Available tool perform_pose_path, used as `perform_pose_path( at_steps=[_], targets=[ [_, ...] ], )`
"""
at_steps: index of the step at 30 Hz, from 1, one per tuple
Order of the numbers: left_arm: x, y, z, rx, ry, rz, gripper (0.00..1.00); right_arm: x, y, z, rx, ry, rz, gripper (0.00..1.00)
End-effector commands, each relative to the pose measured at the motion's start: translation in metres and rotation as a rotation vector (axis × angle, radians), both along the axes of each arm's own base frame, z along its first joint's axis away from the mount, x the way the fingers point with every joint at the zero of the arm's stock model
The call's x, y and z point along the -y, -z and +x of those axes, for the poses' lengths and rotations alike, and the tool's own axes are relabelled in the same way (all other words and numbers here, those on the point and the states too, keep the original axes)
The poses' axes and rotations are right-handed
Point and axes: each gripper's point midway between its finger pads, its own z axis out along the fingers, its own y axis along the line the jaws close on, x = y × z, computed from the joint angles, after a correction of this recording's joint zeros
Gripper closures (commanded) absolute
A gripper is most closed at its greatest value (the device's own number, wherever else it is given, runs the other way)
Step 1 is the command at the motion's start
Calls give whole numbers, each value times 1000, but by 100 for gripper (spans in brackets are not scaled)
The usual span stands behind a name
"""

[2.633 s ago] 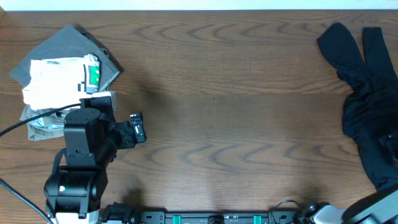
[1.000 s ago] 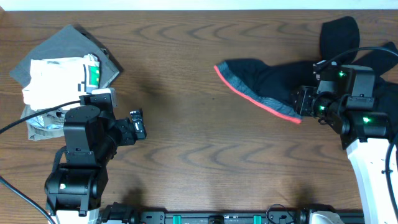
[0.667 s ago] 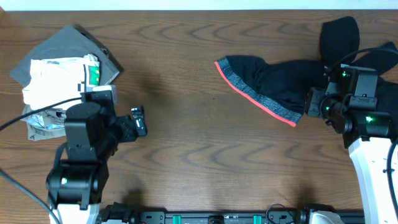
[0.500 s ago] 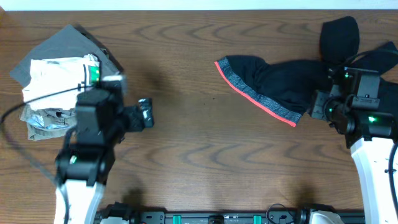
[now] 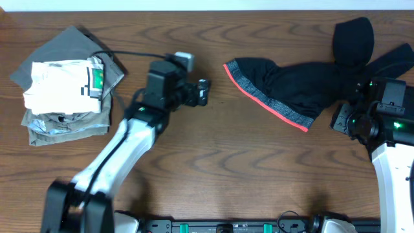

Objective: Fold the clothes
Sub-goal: 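Pull the leggings left with the right gripper, reach left gripper toward waistband, then grasp the grey-red waistband corner with the left gripper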

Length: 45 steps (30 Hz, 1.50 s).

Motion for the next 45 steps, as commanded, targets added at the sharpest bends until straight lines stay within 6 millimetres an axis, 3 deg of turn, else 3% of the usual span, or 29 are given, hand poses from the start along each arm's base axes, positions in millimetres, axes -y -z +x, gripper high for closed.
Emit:
perform_pose_path(
  at_steps=[1,4,9,18,24,33,36,39,45],
  targets=[
    [22,19,10,-4,49,-23,2,4,-1,-2,-7,30,1,44],
    [47,38,18,13,123,-70,0,3,1,-7,-29,30,4,44],
    [58,72,36,-50,91,-137,2,2,4,-12,-51,30,9,43],
    [86,93,69,-121,156,-165,2,1,6,-19,-81,23,11,43],
    [94,106,86,-138,152,-166,1,0,8,-22,-93,20,12,43],
    [97,135,94,-167,149,-157,1,0,8,-22,-95,21,13,43],
    [99,141,97,-158,151,-165,7,0,8,-22,-96,21,13,43],
    [105,146,94,-165,169,-174,24,0,8,-22,-96,21,13,43],
    [117,142,91,-142,192,-179,36,0,8,-22,-95,21,13,43]
  ],
)
